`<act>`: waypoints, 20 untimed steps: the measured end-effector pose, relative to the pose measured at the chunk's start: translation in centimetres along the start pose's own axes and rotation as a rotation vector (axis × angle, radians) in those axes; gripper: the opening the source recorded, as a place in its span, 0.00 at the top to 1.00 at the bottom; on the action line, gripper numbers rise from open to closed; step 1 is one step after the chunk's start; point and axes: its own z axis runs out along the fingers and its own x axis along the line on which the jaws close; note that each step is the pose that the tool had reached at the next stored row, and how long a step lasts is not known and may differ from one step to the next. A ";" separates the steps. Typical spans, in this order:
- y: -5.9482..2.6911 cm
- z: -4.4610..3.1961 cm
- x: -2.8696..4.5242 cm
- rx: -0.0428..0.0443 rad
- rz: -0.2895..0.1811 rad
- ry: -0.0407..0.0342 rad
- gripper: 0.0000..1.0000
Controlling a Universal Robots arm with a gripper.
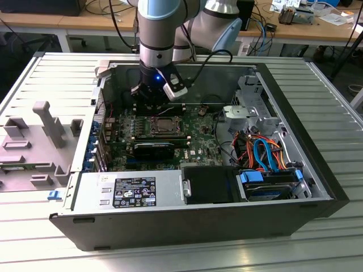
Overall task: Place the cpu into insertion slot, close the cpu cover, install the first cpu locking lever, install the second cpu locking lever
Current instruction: 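Install the first cpu locking lever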
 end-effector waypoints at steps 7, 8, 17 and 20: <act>-0.16 0.15 -1.17 0.0083 -0.008 0.0013 0.89; -0.18 0.18 -1.31 0.0095 -0.008 0.0015 0.89; -0.17 0.32 -2.66 0.0186 -0.015 0.0030 0.89; -0.06 0.33 -3.22 0.0198 -0.017 0.0031 0.89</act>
